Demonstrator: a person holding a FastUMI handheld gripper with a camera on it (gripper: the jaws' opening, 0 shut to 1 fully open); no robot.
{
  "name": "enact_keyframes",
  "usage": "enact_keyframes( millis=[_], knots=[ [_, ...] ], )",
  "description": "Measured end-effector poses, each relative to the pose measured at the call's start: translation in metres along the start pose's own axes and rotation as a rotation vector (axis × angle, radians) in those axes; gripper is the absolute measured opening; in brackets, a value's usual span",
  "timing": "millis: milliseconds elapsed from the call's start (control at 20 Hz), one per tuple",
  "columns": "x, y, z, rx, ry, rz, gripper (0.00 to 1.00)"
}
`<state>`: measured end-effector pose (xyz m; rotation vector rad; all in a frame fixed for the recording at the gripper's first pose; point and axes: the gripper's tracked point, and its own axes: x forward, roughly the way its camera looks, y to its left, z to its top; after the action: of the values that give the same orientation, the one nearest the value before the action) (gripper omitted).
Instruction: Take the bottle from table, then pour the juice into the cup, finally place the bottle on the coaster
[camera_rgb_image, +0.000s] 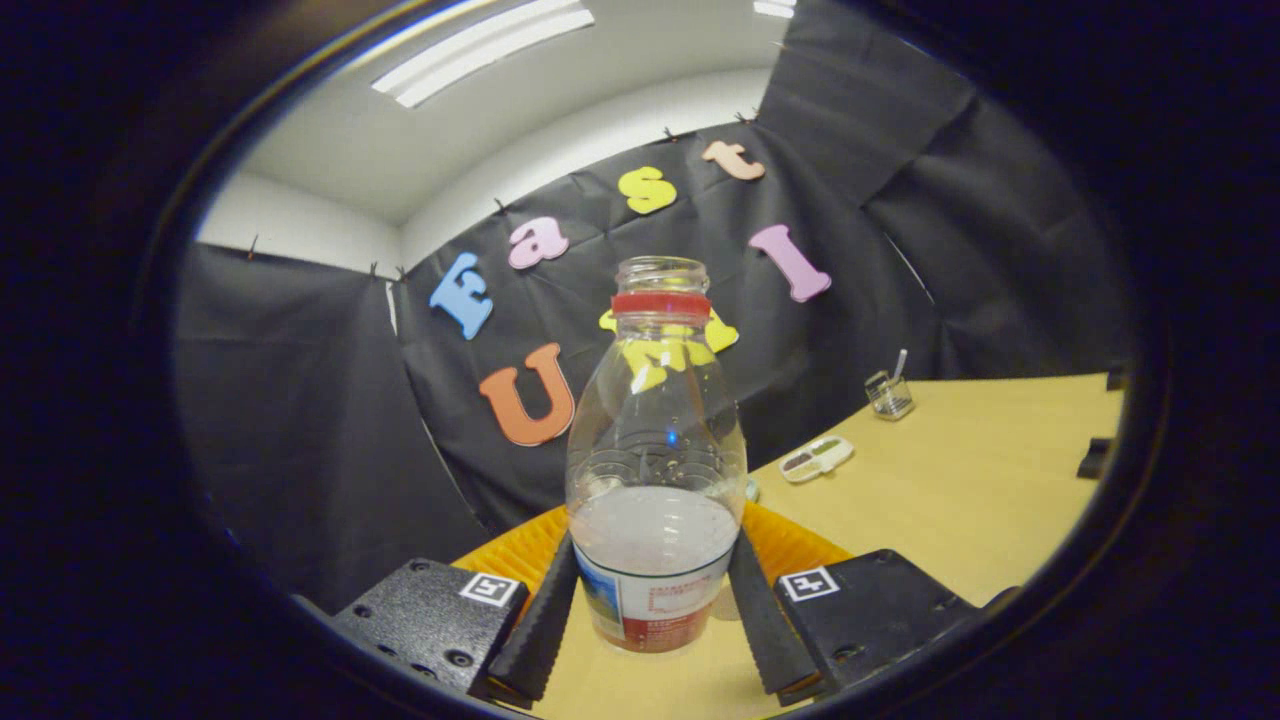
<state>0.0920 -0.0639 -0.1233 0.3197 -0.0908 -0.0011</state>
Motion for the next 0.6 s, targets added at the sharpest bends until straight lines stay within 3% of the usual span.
enact_keyframes(
  millis=[200, 600],
  knots=[
    [0.016, -0.002, -0.013, -0.205, 0.007, -0.079, 0.8],
    [0.073, -0.014, -0.06, -0.279, 0.089, -0.071, 0.8]
  ],
)
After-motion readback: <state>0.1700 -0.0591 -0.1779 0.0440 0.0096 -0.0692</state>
